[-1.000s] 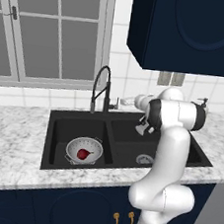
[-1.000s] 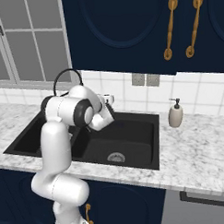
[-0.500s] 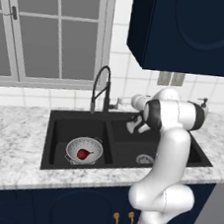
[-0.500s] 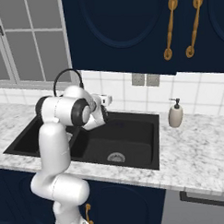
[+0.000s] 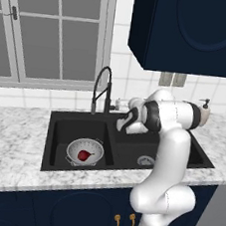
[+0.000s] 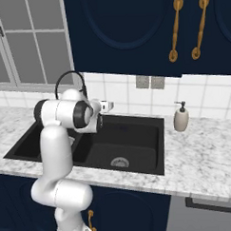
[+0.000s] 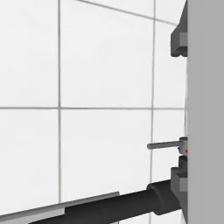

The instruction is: Put the colander in the sink, put the pear in the colander, and turn on the sink faucet and pour water over the colander.

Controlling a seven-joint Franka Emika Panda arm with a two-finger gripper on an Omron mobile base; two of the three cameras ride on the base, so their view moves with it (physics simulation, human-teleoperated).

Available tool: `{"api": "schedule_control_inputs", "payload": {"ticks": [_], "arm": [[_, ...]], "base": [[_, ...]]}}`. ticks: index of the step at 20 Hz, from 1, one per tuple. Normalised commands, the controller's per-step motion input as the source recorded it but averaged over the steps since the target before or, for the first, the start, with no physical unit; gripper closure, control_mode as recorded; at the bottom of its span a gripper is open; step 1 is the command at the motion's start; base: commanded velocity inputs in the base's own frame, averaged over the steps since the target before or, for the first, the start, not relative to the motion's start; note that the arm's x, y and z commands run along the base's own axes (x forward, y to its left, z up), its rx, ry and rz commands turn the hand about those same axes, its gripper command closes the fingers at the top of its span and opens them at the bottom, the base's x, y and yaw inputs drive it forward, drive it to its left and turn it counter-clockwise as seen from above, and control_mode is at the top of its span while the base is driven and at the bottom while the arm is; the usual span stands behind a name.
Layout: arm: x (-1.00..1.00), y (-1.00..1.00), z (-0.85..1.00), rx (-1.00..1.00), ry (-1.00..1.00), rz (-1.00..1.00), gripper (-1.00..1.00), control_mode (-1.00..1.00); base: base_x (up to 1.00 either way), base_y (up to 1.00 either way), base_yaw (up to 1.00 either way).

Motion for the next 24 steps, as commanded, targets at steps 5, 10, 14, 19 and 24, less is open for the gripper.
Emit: {"api": "schedule_control_inputs", "payload": {"ticks": [5,10,14,19,24], "arm": [[0.22,0.02,-0.14,0.0,-0.04,0.0,-1.0,-1.0],[0.11,0.02,-0.23,0.0,-0.03,0.0,-1.0,-1.0],[0.29,0.0,-0.12,0.0,-0.02,0.0,-1.0,-1.0],[0.26,0.0,-0.13,0.0,-0.01,0.03,-1.0,-1.0],[0.04,0.0,-0.21,0.0,-0.01,0.06,-1.0,-1.0]], "base": [[0.0,0.0,0.0],[0.0,0.0,0.0],[0.0,0.0,0.0],[0.0,0.0,0.0],[0.0,0.0,0.0]]}}
